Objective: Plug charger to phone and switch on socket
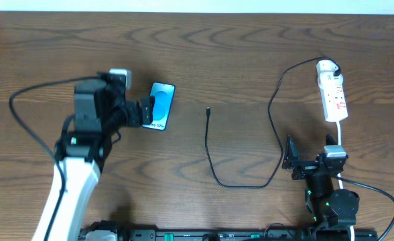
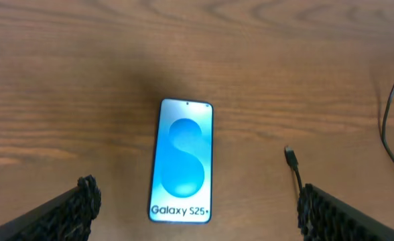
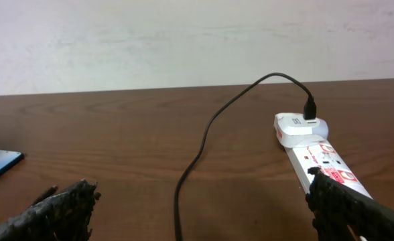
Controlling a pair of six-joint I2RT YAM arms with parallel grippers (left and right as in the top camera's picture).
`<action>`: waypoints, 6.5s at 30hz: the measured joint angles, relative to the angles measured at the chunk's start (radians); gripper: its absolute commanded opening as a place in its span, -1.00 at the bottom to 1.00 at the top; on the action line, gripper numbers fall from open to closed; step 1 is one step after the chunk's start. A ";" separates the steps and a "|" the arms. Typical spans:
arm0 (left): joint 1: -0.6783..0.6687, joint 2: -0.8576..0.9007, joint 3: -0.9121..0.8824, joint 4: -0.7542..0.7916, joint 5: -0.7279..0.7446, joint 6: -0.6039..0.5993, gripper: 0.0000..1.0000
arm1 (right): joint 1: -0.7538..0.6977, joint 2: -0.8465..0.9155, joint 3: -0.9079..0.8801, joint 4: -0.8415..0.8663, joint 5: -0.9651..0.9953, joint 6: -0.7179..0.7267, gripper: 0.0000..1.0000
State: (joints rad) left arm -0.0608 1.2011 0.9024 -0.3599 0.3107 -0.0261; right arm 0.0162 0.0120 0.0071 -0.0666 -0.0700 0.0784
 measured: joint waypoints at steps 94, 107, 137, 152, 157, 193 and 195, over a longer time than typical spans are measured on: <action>-0.137 0.822 0.544 -0.331 -0.180 -0.002 0.90 | 0.000 0.000 0.000 0.000 0.000 0.000 0.99; -0.145 0.849 0.541 -0.321 -0.183 -0.013 0.90 | 0.000 0.000 0.000 0.000 0.000 0.000 0.98; -0.162 0.863 0.493 -0.246 -0.197 -0.029 0.89 | 0.000 0.000 0.000 0.000 0.000 0.000 0.99; -0.164 0.853 0.470 -0.225 -0.224 -0.026 0.53 | 0.000 0.000 0.000 0.000 0.000 0.000 0.99; -0.164 0.852 0.470 -0.225 -0.224 -0.026 0.51 | 0.000 0.000 0.000 0.000 0.000 0.000 0.98; -0.164 0.845 0.468 -0.321 -0.215 -0.054 0.89 | 0.000 0.000 0.000 0.000 0.000 0.000 0.99; -0.164 0.845 0.468 -0.328 -0.216 -0.056 0.89 | 0.000 0.000 0.000 0.000 0.000 0.000 0.98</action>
State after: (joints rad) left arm -0.2253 2.0460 1.3708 -0.6876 0.0944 -0.0826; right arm 0.0162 0.0120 0.0071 -0.0666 -0.0704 0.0784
